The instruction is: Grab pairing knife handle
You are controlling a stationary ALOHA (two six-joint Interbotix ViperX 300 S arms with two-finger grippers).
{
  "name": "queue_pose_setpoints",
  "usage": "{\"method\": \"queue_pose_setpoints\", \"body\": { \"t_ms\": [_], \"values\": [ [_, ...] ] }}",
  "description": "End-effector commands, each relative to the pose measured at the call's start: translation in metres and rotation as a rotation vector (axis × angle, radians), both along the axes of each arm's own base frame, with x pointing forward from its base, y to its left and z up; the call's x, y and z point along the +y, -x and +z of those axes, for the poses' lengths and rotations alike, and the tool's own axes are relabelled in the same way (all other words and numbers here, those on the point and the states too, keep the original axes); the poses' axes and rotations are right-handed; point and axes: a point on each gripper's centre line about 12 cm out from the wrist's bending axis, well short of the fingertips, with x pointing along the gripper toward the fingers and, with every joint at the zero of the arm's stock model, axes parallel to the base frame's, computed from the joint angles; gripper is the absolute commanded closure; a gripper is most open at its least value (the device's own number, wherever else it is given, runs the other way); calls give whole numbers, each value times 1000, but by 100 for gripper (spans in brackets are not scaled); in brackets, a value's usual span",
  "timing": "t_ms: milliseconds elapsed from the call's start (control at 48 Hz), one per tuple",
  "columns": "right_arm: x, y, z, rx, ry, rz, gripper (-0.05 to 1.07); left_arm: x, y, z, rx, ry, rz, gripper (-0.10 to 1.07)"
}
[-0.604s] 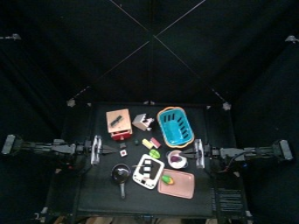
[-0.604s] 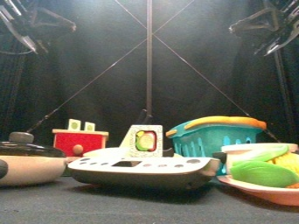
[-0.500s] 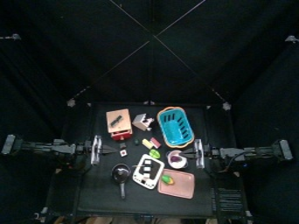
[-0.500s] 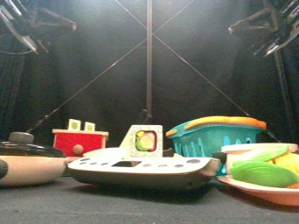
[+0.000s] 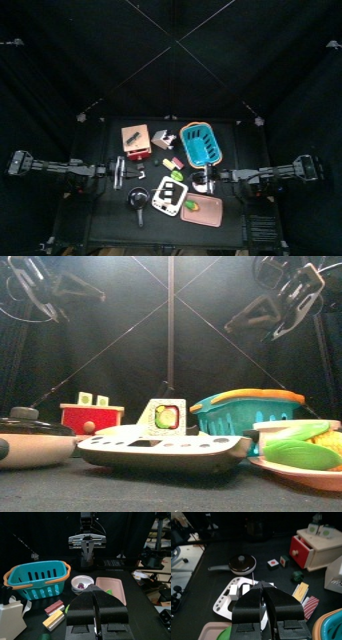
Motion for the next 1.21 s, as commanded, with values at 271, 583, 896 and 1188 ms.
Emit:
{"method": "queue_pose_setpoints", "body": {
  "t_ms": [271,583,896,1188],
  "values": [
    [12,-59,-43,159,-44,8,97,-1,-6,-2,9,-6,-5,58],
    [19,-91,-69,254,-44,20,59,-3,2,-36,101,0,-13,42],
    [30,-95,-76,340,-56,39,43,-10,4,-43,121,-47,-56,23],
    [28,-95,-84,401,-62,34,41,-12,3,-40,112,-75,-70,14]
  ]
}}
